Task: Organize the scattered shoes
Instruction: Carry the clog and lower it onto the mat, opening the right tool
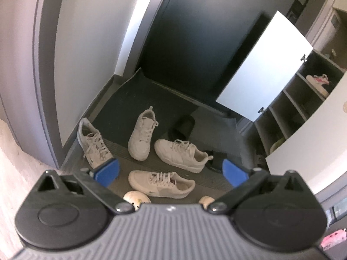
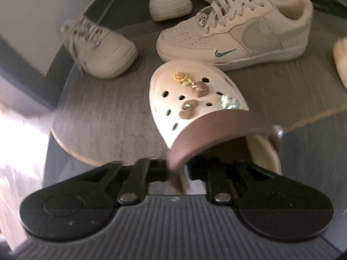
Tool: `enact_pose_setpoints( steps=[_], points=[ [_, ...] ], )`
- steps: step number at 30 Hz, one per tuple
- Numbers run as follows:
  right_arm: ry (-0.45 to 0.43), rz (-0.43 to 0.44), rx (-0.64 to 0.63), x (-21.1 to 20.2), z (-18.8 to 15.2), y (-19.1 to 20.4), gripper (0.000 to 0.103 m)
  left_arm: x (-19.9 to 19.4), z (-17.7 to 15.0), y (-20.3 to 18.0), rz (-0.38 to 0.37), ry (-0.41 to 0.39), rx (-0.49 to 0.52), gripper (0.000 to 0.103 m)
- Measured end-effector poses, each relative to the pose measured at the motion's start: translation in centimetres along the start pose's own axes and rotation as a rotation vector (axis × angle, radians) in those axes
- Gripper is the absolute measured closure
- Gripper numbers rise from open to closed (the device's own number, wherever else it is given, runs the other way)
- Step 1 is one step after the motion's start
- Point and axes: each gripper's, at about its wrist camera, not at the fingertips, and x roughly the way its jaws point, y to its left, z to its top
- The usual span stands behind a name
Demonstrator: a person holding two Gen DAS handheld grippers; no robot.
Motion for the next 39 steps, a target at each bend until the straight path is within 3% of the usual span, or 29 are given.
enact_pose_setpoints(
  steps=[8, 13, 17, 19, 21, 24, 25, 28, 29, 31, 34, 39],
  points=[
    [0.01, -0.002, 0.226, -0.1, 0.7, 0.2, 0.086, 0.1, 0.1, 0.2, -0.018, 0.009, -0.049, 0.0],
    [0.034, 0.023, 0.392, -0.1, 1.5, 0.1, 0.085, -0.4, 0.0, -0.3, -0.036, -0.009, -0.026, 0.0],
    [0.066, 0.056, 0.339, -0.1, 2.1, 0.8, 0.082, -0.3, 0.1, -0.5, -0.028, -0.012, -0.01, 0.0],
    [0.091, 0.062, 0.297, -0.4, 2.1, 1.0, 0.074, -0.2, 0.4, -0.7, -0.015, -0.018, -0.012, 0.0],
    [0.142, 0.085, 0.244, -1.3, 1.9, 0.8, 0.049, -0.3, 0.5, -0.8, -0.015, -0.02, -0.019, 0.0],
    [0.169, 0.065, 0.161, -2.9, 2.2, 1.0, 0.033, -0.8, 0.4, -1.2, -0.043, -0.026, -0.032, 0.0],
    [0.161, 0.049, 0.07, -5.0, 3.1, 1.3, 0.033, -1.1, 0.3, -1.4, -0.045, -0.035, -0.025, 0.0],
    [0.137, 0.016, -0.018, -8.6, 5.0, 1.3, 0.033, -1.6, -0.3, -2.4, -0.051, -0.043, 0.005, 0.0],
    [0.095, -0.02, -0.087, -12.1, 6.7, 1.0, 0.033, -1.6, -0.6, -2.9, -0.059, -0.034, 0.014, 0.0],
    [0.056, -0.041, -0.12, -15.0, 8.0, 0.4, 0.034, -1.5, -1.1, -3.5, -0.078, -0.004, 0.009, 0.0],
    [-0.03, -0.044, -0.063, -24.6, 10.6, -4.5, 0.034, -1.4, -1.6, -4.3, -0.137, 0.042, -0.006, 0.0],
    [-0.135, -0.082, 0.146, -34.4, 11.0, -11.7, 0.032, -1.5, -1.3, -6.1, -0.096, -0.013, 0.035, 0.0]
  ],
)
